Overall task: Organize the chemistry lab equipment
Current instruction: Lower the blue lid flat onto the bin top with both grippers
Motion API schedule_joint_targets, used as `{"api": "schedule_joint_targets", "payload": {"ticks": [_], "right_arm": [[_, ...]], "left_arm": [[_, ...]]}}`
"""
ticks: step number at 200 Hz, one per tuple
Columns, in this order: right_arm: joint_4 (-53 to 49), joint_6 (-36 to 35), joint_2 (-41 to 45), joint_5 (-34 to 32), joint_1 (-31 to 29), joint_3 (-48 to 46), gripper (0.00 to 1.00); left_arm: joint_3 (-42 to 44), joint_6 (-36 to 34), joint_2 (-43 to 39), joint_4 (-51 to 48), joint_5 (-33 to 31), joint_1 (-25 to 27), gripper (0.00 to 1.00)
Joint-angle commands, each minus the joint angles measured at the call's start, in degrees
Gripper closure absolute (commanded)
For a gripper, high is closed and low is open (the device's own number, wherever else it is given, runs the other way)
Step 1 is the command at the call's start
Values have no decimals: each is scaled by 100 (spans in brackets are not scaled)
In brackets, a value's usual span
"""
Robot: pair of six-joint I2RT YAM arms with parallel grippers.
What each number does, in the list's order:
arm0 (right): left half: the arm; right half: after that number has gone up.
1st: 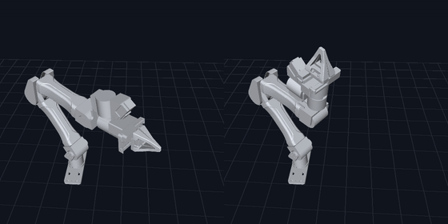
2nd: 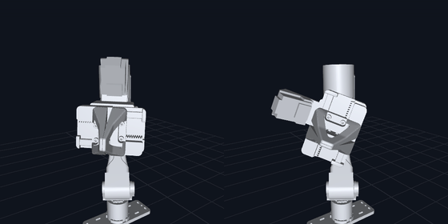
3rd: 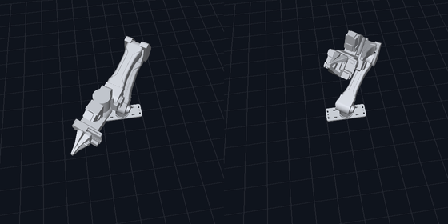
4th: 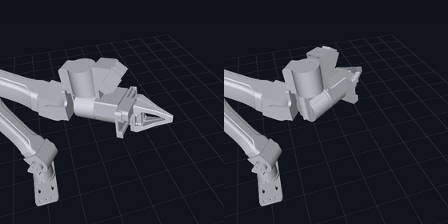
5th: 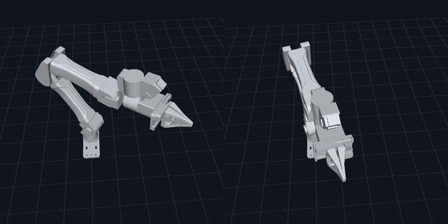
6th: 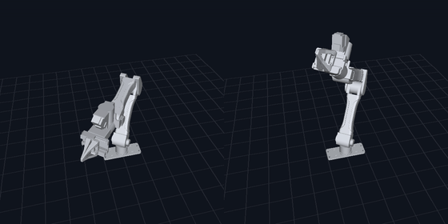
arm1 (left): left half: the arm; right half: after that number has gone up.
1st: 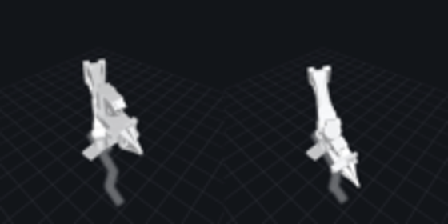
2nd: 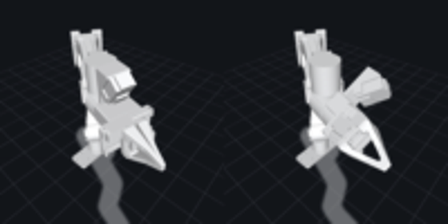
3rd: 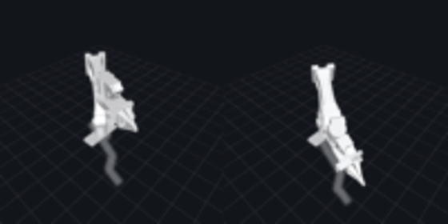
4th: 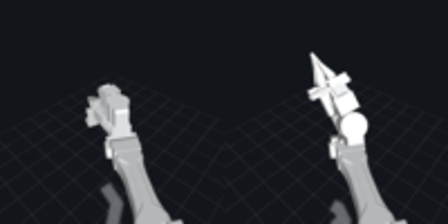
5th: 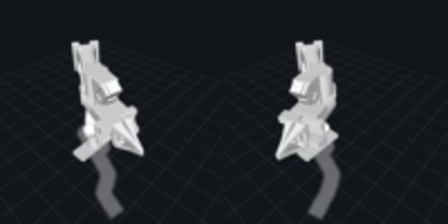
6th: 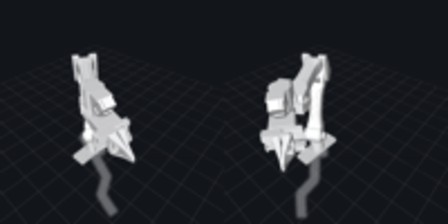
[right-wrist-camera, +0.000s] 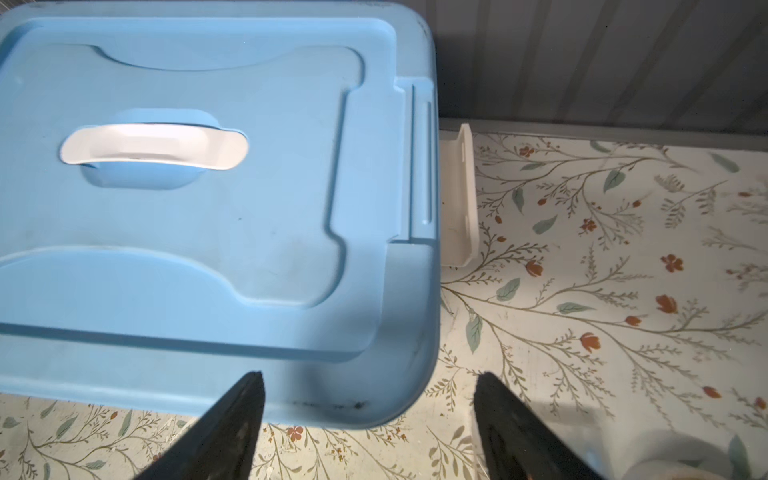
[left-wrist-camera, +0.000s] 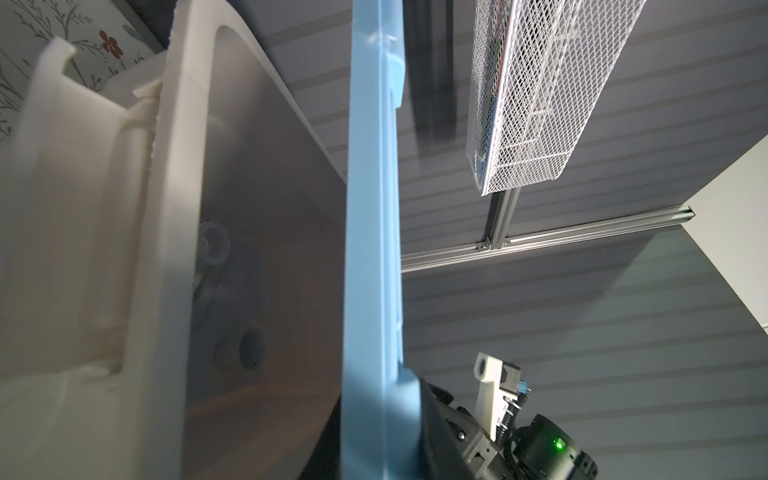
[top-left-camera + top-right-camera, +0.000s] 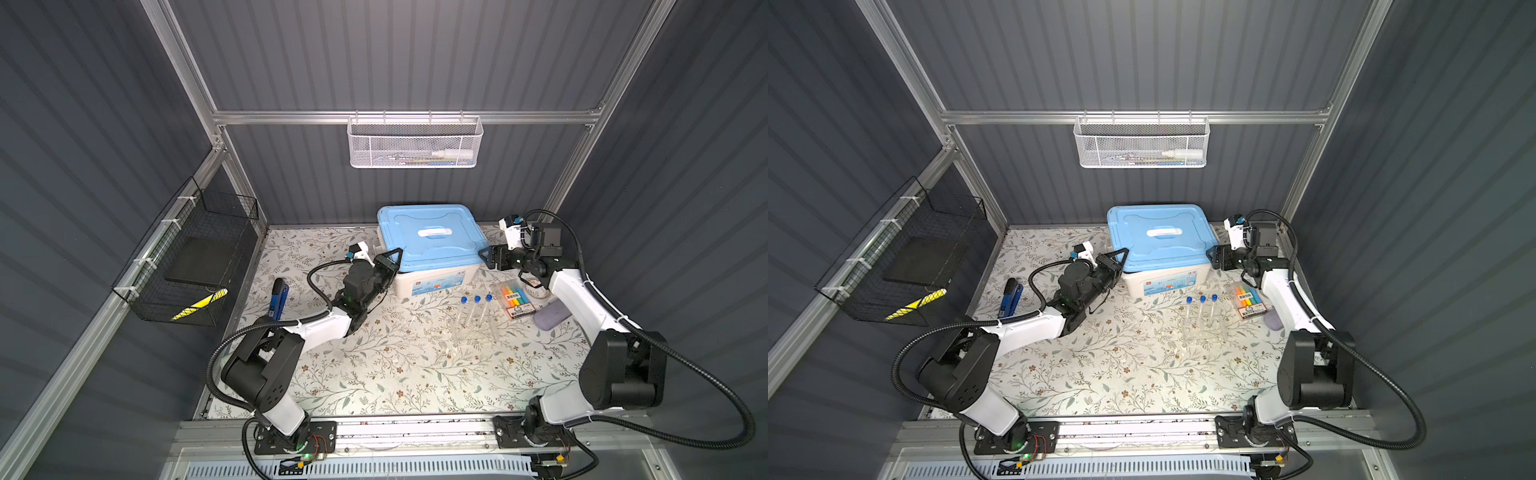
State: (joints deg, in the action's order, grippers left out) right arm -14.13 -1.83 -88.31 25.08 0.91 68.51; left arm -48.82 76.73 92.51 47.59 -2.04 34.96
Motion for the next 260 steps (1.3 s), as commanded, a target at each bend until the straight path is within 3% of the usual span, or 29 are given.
{"api": "schedule_joint_targets", "payload": {"ticks": [1, 86, 135, 166, 213, 260], "right_arm": [[78, 415, -173, 281, 71, 229, 20], [211, 947, -685, 968, 137, 449, 32], [18, 868, -777, 1045, 116, 561, 37], [-75, 789, -916, 1064, 51, 716, 39], [-198, 641, -1092, 929, 32, 982, 39], [-310, 591, -1282, 889, 32, 1189, 40]], "left_arm": [[101, -256, -194, -214, -218, -16, 76], [99, -351, -357, -748, -292, -16, 72], [-353, -1066, -823, -2388, -429, -16, 54], [-364, -1266, -1080, -2886, -734, -16, 43], [-572, -1545, -1103, -3507, -794, -24, 33], [-947, -1791, -666, -3723, -418, -115, 30]]}}
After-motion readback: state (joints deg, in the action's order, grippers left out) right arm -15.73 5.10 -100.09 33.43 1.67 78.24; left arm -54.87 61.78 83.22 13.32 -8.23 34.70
